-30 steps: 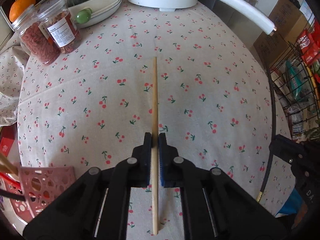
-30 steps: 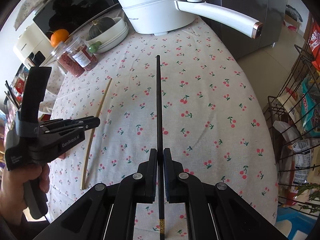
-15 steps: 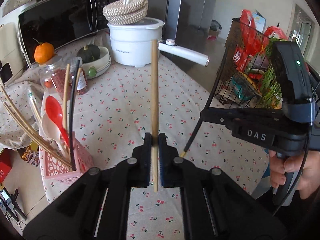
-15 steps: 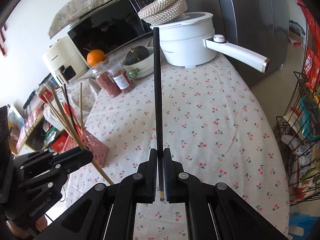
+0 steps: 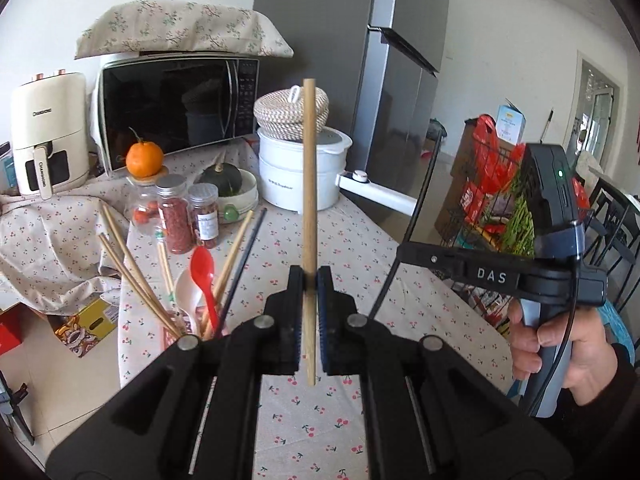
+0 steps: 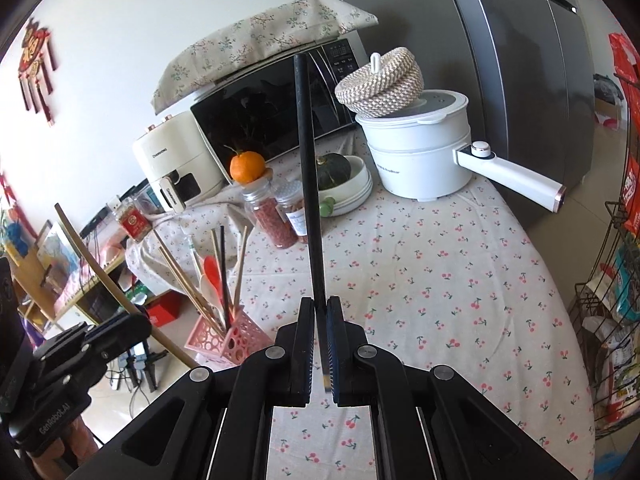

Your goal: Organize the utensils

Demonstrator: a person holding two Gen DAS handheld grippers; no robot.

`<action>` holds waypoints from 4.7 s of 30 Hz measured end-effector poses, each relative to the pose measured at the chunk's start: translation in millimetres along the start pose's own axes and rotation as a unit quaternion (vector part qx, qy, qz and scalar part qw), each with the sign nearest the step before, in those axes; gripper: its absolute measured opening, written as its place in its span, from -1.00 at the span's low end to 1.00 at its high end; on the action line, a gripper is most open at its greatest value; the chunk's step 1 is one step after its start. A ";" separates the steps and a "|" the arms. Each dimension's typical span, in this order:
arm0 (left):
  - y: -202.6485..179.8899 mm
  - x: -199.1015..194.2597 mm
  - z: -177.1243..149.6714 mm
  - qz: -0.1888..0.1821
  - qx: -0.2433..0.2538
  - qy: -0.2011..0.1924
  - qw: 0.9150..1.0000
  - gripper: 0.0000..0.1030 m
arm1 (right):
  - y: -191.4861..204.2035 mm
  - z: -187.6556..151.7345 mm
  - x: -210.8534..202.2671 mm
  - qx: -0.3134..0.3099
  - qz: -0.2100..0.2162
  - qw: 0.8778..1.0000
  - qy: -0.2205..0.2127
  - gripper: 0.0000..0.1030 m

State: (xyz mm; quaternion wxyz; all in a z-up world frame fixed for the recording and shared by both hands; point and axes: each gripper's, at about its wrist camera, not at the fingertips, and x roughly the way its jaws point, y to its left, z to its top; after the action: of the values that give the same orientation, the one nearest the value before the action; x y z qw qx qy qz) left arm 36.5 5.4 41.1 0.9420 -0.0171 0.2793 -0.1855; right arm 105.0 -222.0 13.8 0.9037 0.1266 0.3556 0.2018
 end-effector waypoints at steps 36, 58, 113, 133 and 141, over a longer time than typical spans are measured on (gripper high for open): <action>59.8 2.4 -27.8 0.043 -0.076 0.072 0.994 -0.85 | -35.7 -39.7 221.6 -0.022 -0.122 0.963 0.238 -0.32; 53.0 -5.4 -22.8 0.040 -0.078 0.051 0.995 -0.85 | -27.0 -17.4 93.0 -0.037 -0.058 0.994 0.087 -0.89; 126.5 11.2 -61.4 0.137 -0.157 0.113 0.972 0.51 | 95.2 1.6 71.6 -0.028 0.120 0.992 -0.040 -0.81; 28.7 -15.1 -57.4 0.164 -0.096 0.091 0.978 0.99 | 36.1 -24.7 -44.0 -0.015 -0.053 0.996 -0.071 1.00; -5.9 -33.6 -56.0 0.164 -0.086 0.056 0.981 0.99 | 36.1 -61.9 -85.7 -0.056 -0.120 0.988 -0.073 1.00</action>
State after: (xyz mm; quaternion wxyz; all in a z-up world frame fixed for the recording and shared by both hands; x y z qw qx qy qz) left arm -21.4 15.9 12.2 0.9374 -0.0413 0.3459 -0.0041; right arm -4.9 -223.8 33.7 0.9508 0.0468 0.2891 0.1013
